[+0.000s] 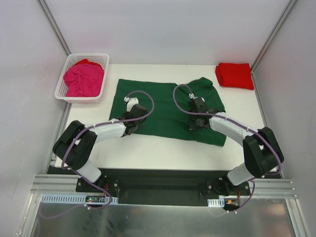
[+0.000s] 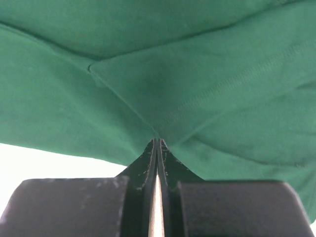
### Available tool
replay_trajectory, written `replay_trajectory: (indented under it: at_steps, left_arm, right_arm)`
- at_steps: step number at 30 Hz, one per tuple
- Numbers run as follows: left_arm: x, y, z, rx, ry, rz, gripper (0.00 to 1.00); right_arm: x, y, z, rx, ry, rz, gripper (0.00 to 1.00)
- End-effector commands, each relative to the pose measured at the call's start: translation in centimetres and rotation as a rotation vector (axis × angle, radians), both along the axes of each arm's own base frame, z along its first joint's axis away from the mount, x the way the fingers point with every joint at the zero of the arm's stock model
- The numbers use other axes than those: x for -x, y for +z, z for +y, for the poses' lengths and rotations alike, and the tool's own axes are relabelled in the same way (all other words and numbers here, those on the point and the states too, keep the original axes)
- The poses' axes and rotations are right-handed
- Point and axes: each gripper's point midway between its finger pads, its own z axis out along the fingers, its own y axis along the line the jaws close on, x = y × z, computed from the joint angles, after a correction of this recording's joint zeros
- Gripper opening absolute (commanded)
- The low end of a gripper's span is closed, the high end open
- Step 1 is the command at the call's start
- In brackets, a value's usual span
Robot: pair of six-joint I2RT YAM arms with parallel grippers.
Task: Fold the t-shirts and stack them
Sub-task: Fold the flattened tshirt in 1/3 of the way
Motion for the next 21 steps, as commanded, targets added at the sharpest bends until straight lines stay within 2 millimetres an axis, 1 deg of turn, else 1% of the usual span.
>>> replay_trajectory:
  at_steps: [1,5,9,12,16,21]
  left_arm:
    - [-0.3,0.3,-0.4,0.007,0.001,-0.012,0.0]
    - [-0.1,-0.1,-0.3,0.005,0.0,-0.001,0.0]
    - [0.2,-0.7,-0.4,0.007,-0.006,0.018,0.0]
    - [0.7,-1.5,-0.3,0.007,-0.005,0.043,0.0]
    - [2.1,-2.9,0.0,0.021,0.014,0.087,0.0]
    - [3.8,-4.7,0.7,0.026,0.037,0.143,0.0]
  right_arm:
    - [-1.2,-0.6,0.5,0.025,0.024,0.002,0.01]
    - [-1.1,-1.8,0.8,0.027,0.031,0.029,0.01]
    - [-0.3,-2.9,0.8,0.019,0.03,0.066,0.01]
    - [0.3,-3.2,0.7,0.011,0.023,0.072,0.01]
    - [1.6,-3.7,-0.1,0.016,0.016,0.091,0.01]
    - [2.8,-3.7,-0.4,0.006,0.013,0.101,0.01]
